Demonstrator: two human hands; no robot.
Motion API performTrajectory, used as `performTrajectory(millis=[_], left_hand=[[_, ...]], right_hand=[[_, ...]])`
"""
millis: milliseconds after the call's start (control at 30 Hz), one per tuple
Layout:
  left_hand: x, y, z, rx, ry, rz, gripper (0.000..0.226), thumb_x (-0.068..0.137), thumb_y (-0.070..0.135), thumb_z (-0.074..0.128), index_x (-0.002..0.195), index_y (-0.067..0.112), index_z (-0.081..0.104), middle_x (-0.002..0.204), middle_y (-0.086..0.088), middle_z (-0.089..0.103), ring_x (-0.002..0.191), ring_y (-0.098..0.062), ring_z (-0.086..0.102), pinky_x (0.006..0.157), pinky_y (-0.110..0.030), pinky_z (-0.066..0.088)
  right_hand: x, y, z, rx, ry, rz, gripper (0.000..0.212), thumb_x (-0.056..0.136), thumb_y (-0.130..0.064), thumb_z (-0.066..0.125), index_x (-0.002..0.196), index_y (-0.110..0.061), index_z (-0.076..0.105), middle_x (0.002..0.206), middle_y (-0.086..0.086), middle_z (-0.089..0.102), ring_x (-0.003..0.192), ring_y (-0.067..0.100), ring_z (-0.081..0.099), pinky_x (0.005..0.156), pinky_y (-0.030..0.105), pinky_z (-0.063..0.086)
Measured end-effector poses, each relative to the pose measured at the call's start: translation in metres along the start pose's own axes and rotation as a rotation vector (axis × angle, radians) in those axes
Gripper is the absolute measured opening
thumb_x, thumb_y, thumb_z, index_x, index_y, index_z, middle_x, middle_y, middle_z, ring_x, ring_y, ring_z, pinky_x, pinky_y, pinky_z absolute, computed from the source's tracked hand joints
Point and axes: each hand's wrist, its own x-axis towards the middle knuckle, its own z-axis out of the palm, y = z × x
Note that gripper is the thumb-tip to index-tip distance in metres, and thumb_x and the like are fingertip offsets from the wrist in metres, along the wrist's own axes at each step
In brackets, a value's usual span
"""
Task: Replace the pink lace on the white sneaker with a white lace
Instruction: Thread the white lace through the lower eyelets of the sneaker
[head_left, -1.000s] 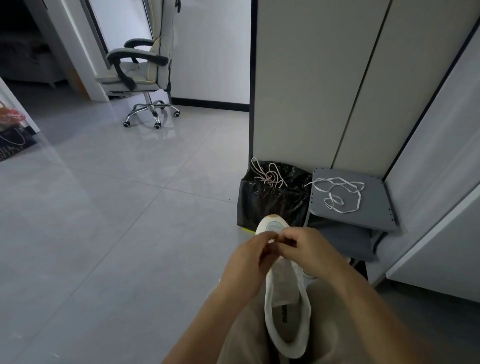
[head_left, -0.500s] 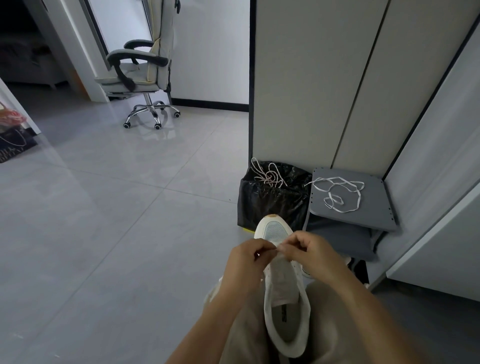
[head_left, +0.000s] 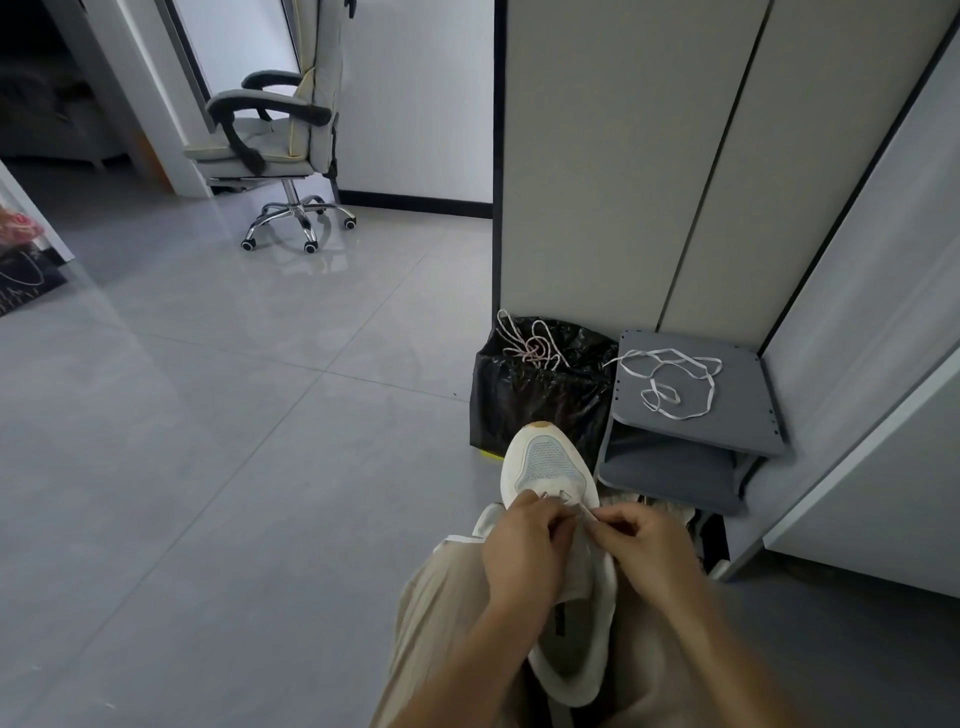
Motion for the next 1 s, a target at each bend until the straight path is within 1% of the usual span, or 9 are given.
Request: performTrajectory(millis=[133,300,467,567,633,733,833,900,1000], left_hand=[[0.001,0.000,0.006,-0.054,0.013,-0.022,0.019,0.091,0.022,0.057,0.104,0.018,0.070,0.107,0.004,0.063,0.097,-0.011,0.057,0.074,-0.011,0.038],[0.001,-0.003,0.011,-0.223,0.061,-0.118,0.013,0.087,0.016,0.063,0.096,0.015,0.071,0.086,0.015,0.057,0.088,-0.007,0.056,0.072,-0.005,0.038],[0.000,-0.003,0.014,-0.244,0.084,-0.163,0.013,0.087,0.018,0.063,0.097,0.016,0.070,0.090,0.014,0.058,0.088,-0.006,0.057,0.074,-0.007,0.040],[0.001,-0.002,0.013,-0.181,0.059,-0.120,0.013,0.088,0.017,0.061,0.097,0.015,0.071,0.097,0.008,0.063,0.092,-0.008,0.057,0.080,-0.015,0.043],[0.002,-0.003,0.010,-0.141,0.041,-0.042,0.014,0.088,0.017,0.060,0.097,0.015,0.071,0.100,0.006,0.066,0.092,-0.007,0.056,0.080,-0.013,0.041],[0.006,-0.005,0.005,-0.041,-0.010,0.069,0.016,0.090,0.020,0.058,0.097,0.017,0.072,0.098,0.005,0.066,0.089,-0.007,0.056,0.076,-0.012,0.039],[0.012,-0.005,0.002,0.027,-0.012,0.104,0.018,0.090,0.020,0.055,0.095,0.018,0.072,0.097,0.004,0.064,0.084,-0.007,0.053,0.064,-0.006,0.030],[0.012,-0.004,0.004,0.057,-0.004,0.118,0.019,0.092,0.021,0.053,0.095,0.019,0.071,0.096,0.004,0.063,0.082,-0.007,0.051,0.060,-0.003,0.025],[0.012,-0.006,0.004,0.106,-0.038,0.132,0.022,0.093,0.024,0.050,0.096,0.019,0.071,0.097,0.004,0.061,0.081,-0.008,0.051,0.061,-0.010,0.031]], right_hand=[[0.001,0.005,-0.001,0.081,0.010,0.010,0.008,0.081,-0.015,0.070,0.087,-0.018,0.073,0.081,-0.010,0.069,0.078,0.001,0.063,0.063,0.005,0.044],[-0.001,0.007,0.001,0.133,0.029,0.012,0.013,0.080,-0.011,0.070,0.090,-0.019,0.073,0.085,-0.007,0.071,0.081,0.003,0.065,0.064,0.010,0.048],[-0.003,0.007,0.002,0.098,0.047,-0.011,0.010,0.082,-0.014,0.069,0.090,-0.018,0.072,0.084,-0.010,0.069,0.081,0.000,0.063,0.067,0.009,0.047],[-0.006,0.006,0.004,0.042,0.098,-0.050,0.009,0.082,-0.012,0.069,0.086,-0.020,0.070,0.081,-0.014,0.067,0.079,-0.003,0.061,0.074,0.011,0.045],[-0.006,0.005,0.005,-0.002,0.103,-0.075,0.012,0.081,-0.012,0.069,0.083,-0.023,0.069,0.079,-0.015,0.066,0.076,-0.002,0.062,0.073,0.011,0.044],[-0.006,0.007,0.006,0.047,0.101,-0.065,0.017,0.080,-0.011,0.070,0.079,-0.028,0.066,0.080,-0.010,0.069,0.080,-0.005,0.062,0.074,0.017,0.046],[-0.005,0.003,0.004,0.123,0.071,-0.031,0.009,0.085,-0.008,0.064,0.084,-0.016,0.067,0.082,-0.005,0.068,0.068,-0.009,0.061,0.063,0.008,0.044],[-0.001,-0.001,0.000,0.218,0.013,0.027,0.007,0.087,-0.005,0.060,0.086,-0.007,0.067,0.080,0.001,0.067,0.059,-0.005,0.061,0.054,0.005,0.043],[0.008,-0.002,-0.003,0.179,-0.077,0.087,0.007,0.087,-0.010,0.061,0.084,-0.009,0.067,0.073,0.002,0.065,0.062,0.009,0.060,0.056,0.013,0.047]])
